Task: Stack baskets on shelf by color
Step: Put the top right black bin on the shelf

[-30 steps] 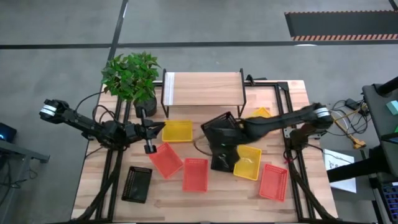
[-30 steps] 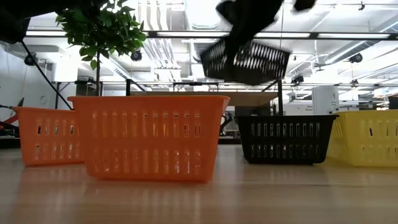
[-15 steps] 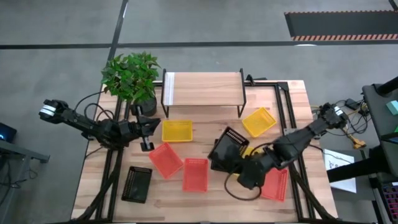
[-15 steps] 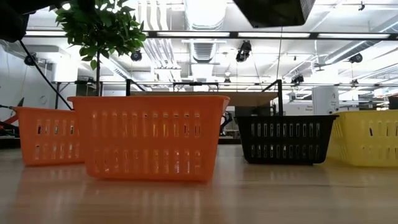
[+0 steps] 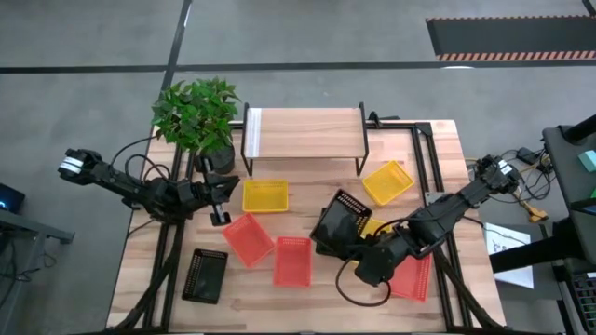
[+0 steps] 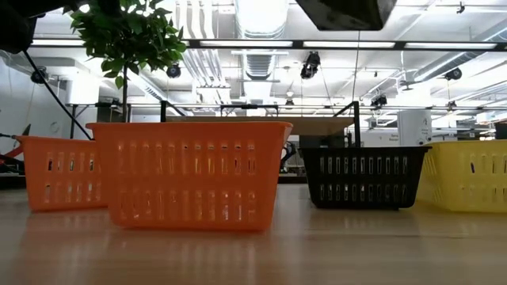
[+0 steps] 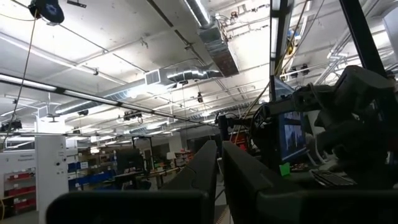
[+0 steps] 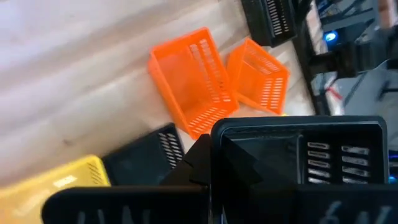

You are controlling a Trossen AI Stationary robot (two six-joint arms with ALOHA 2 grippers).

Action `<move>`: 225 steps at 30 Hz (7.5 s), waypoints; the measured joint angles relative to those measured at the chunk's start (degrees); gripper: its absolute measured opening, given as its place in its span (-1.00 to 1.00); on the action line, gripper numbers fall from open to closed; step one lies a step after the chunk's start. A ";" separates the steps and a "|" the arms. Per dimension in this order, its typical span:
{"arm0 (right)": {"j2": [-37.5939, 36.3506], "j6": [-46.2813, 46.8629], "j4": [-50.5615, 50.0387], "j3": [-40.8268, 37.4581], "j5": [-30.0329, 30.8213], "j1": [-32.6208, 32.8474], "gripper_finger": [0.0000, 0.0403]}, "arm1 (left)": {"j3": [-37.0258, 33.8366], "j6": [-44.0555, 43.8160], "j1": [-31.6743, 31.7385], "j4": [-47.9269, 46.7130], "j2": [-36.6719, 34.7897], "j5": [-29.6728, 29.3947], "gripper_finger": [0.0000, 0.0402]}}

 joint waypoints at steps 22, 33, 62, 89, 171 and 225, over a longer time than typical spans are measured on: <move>-0.13 -29.45 1.53 2.62 -20.91 -31.64 -0.96 | -0.44 -0.35 0.00 -0.42 0.04 0.02 -0.95; -0.13 -32.77 2.91 2.62 -25.62 -37.42 -0.96 | -0.44 -0.50 0.00 -0.42 0.02 0.02 -0.95; 4.30 -36.36 3.57 2.54 -18.92 -37.80 -0.96 | -0.46 -0.52 0.00 -0.42 0.02 0.02 -0.95; 8.48 -42.72 15.37 2.69 -32.64 -51.58 -0.96 | -0.48 -0.34 0.00 -0.39 0.00 0.02 -0.95; 6.51 29.98 4.37 2.69 -18.01 -51.17 -0.95 | -0.48 -0.27 0.00 -0.42 0.11 0.00 -0.95; 14.13 40.76 36.04 2.69 -17.63 -59.37 -0.96 | -0.48 1.17 0.02 -0.44 0.19 -0.22 -0.95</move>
